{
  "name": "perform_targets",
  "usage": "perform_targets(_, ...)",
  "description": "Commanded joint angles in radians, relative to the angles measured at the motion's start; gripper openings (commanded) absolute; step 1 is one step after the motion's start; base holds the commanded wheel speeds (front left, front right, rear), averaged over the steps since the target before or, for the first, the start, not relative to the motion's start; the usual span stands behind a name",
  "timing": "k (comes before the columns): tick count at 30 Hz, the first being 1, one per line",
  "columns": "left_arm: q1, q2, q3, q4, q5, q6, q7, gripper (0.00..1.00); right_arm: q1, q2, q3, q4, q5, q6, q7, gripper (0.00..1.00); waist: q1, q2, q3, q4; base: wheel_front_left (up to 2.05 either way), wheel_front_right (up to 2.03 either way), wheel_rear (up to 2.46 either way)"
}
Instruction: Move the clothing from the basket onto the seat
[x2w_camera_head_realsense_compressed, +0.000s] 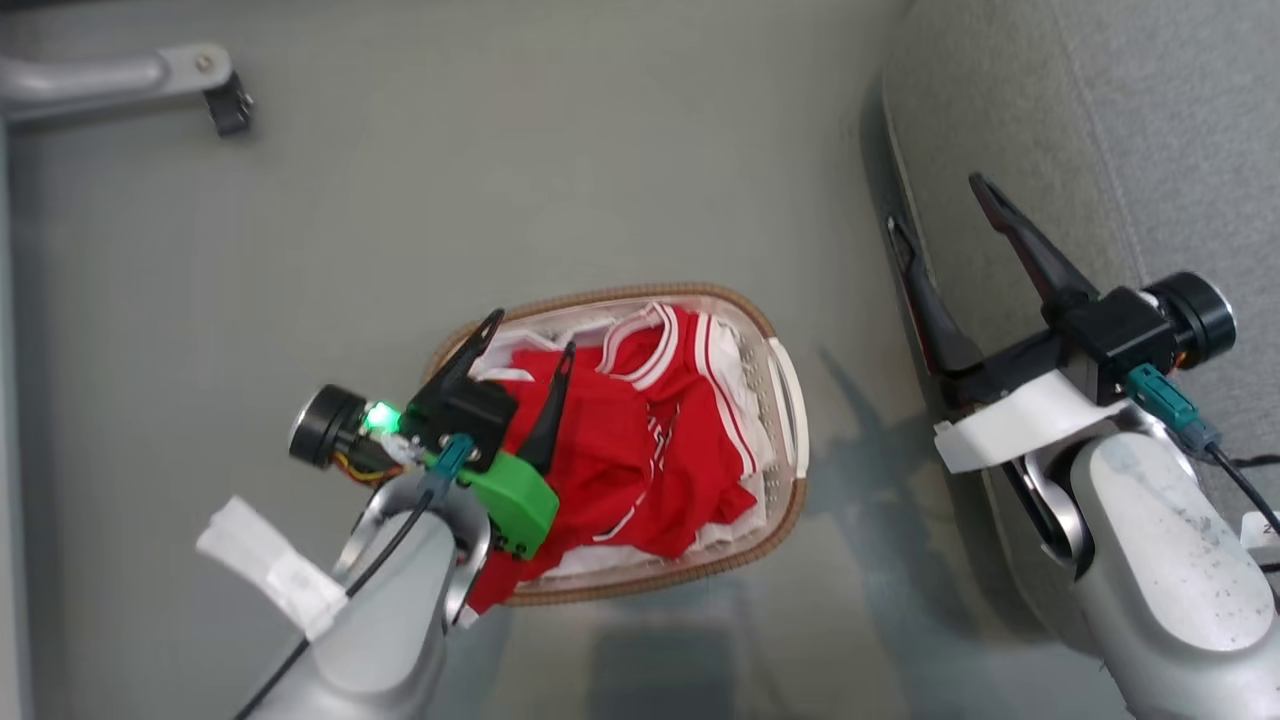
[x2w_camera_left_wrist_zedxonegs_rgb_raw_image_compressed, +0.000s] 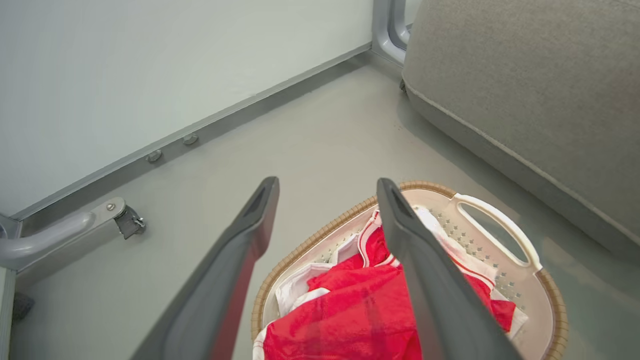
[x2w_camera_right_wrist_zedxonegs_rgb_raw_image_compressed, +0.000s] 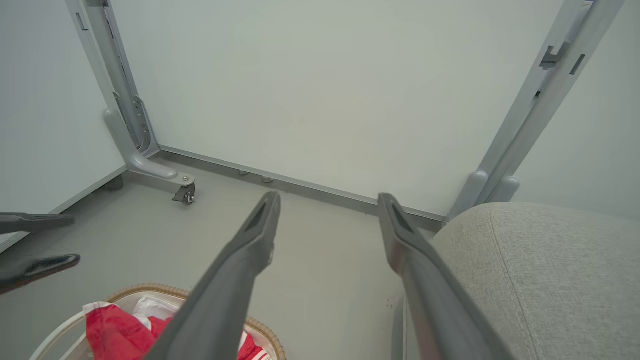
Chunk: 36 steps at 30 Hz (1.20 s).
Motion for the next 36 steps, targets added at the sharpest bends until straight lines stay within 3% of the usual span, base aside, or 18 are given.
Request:
perform_targets(1,-0.049,0.013,-0.016,0.027,0.028,-0.007,-0.008,1.0,-0.029,0.002,0.009,-0.016,-0.018,0.0,-0.008,1.0,-0.0002,0.0,0.164,-0.067,0.0,0.0,0.0)
perform_targets(8,-0.196,0.019,-0.111,0.196,0.091,-0.032,-0.019,1.0,-0.085,0.015,0.022,-0.059,-0.06,0.0,-0.019,1.0,-0.0002,0.0,0.297,-0.11,0.0,0.0,0.0)
perform_targets(21,-0.37,0.016,-0.241,0.536,0.031,-0.042,-0.017,1.0,-0.108,0.044,0.013,-0.046,-0.015,0.0,-0.019,1.0,-0.0002,0.0,0.415,-0.162,0.0,0.0,0.0)
perform_targets(30,-0.443,0.021,-0.304,0.658,-0.018,-0.042,0.033,1.0,-0.093,0.054,0.013,-0.035,-0.014,0.0,-0.019,1.0,-0.0002,0.0,0.441,-0.17,0.0,0.0,0.0)
perform_targets(31,-0.438,0.017,-0.306,0.666,-0.03,-0.042,0.055,0.59,-0.091,0.055,0.015,-0.031,-0.014,0.0,-0.019,1.0,-0.0002,0.0,0.438,-0.169,0.0,0.0,0.0)
perform_targets(33,-0.428,0.012,-0.305,0.673,-0.059,-0.042,0.065,0.0,-0.09,0.056,0.022,-0.028,-0.015,0.0,-0.019,1.0,-0.0002,0.0,0.428,-0.165,0.0,0.0,0.0)
perform_targets(36,-0.417,0.01,-0.296,0.677,-0.086,-0.042,0.051,0.0,-0.091,0.055,0.027,-0.024,-0.013,0.0,-0.019,1.0,-0.0002,0.0,0.406,-0.159,0.0,0.0,0.0)
